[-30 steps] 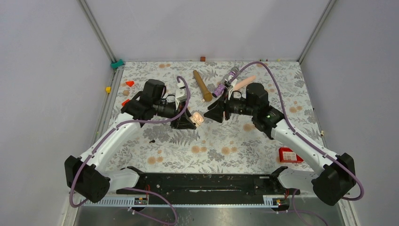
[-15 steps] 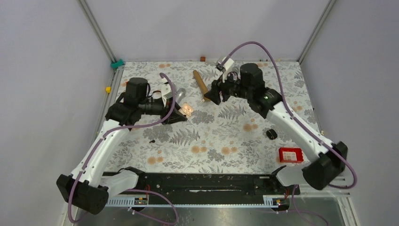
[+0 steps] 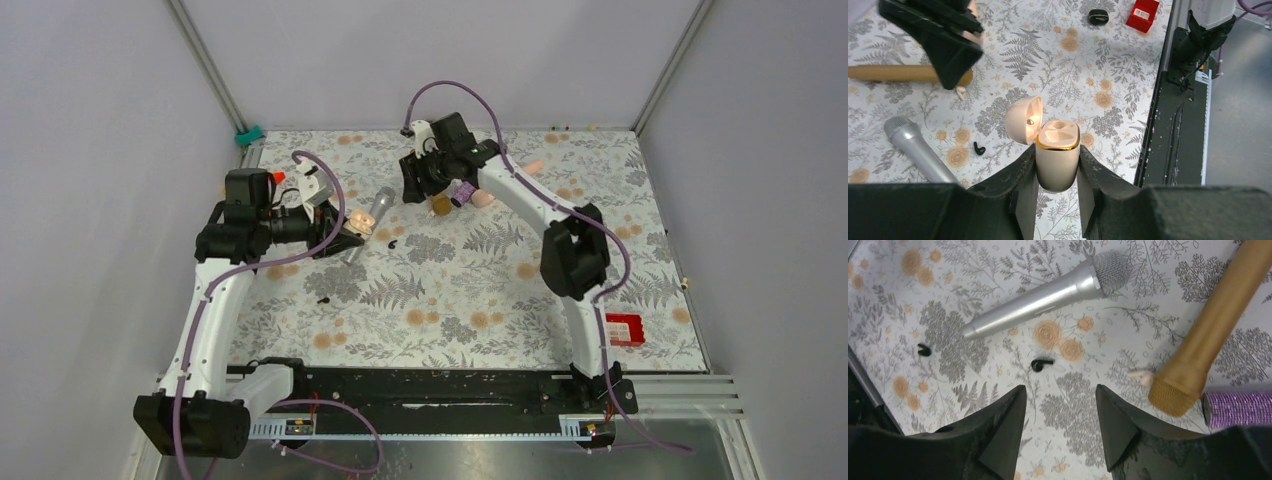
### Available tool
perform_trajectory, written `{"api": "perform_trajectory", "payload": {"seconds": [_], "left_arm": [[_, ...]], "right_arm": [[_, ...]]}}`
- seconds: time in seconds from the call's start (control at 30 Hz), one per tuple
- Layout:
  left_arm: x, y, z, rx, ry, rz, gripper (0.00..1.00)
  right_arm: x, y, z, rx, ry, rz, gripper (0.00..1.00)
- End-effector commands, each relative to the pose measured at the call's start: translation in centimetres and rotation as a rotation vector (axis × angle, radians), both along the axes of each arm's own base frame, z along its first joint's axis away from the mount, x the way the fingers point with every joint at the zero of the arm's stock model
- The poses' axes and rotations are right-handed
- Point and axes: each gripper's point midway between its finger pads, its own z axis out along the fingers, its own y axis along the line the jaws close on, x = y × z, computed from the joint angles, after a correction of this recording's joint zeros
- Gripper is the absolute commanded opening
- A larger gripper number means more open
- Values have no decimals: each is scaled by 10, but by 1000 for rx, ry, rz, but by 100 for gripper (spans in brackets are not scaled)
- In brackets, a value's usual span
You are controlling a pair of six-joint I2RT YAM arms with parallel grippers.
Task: Insert the wireless bluetooth earbuds into the charging case
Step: Pick up the earbud from the center of the board.
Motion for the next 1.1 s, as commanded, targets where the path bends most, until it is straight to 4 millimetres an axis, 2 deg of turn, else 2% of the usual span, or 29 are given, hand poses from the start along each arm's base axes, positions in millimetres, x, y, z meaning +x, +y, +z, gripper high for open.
{"api": "perform_trajectory", "payload": {"seconds": [0.0,0.2,0.33,0.5,0.67,0.8,1.07], "left_arm": [[-13,0,-2,-83,-16,-108,0],[-24,-1,-13,-99,-17,-132,0],[-25,-1,-16,-98,-18,-134,0],[-25,-2,-16,-108,-8,-141,0],[-23,4,-16,-115,-17,-119,0],[-23,5,-15,-122,-21,-118,0],[-24,6,-14,-129,-26,-116,0]], "right_arm": [[20,3,-11,-71,72,-56,61],[34,7,-49,-150,170,-121,60],[41,-2,-77,-233,160,-189,60],[44,-14,-102,-320,164,-260,60],[47,-21,-114,-387,132,-295,60],[47,-19,-119,-398,130,-296,61],[52,-21,-118,-413,116,-325,64]]}}
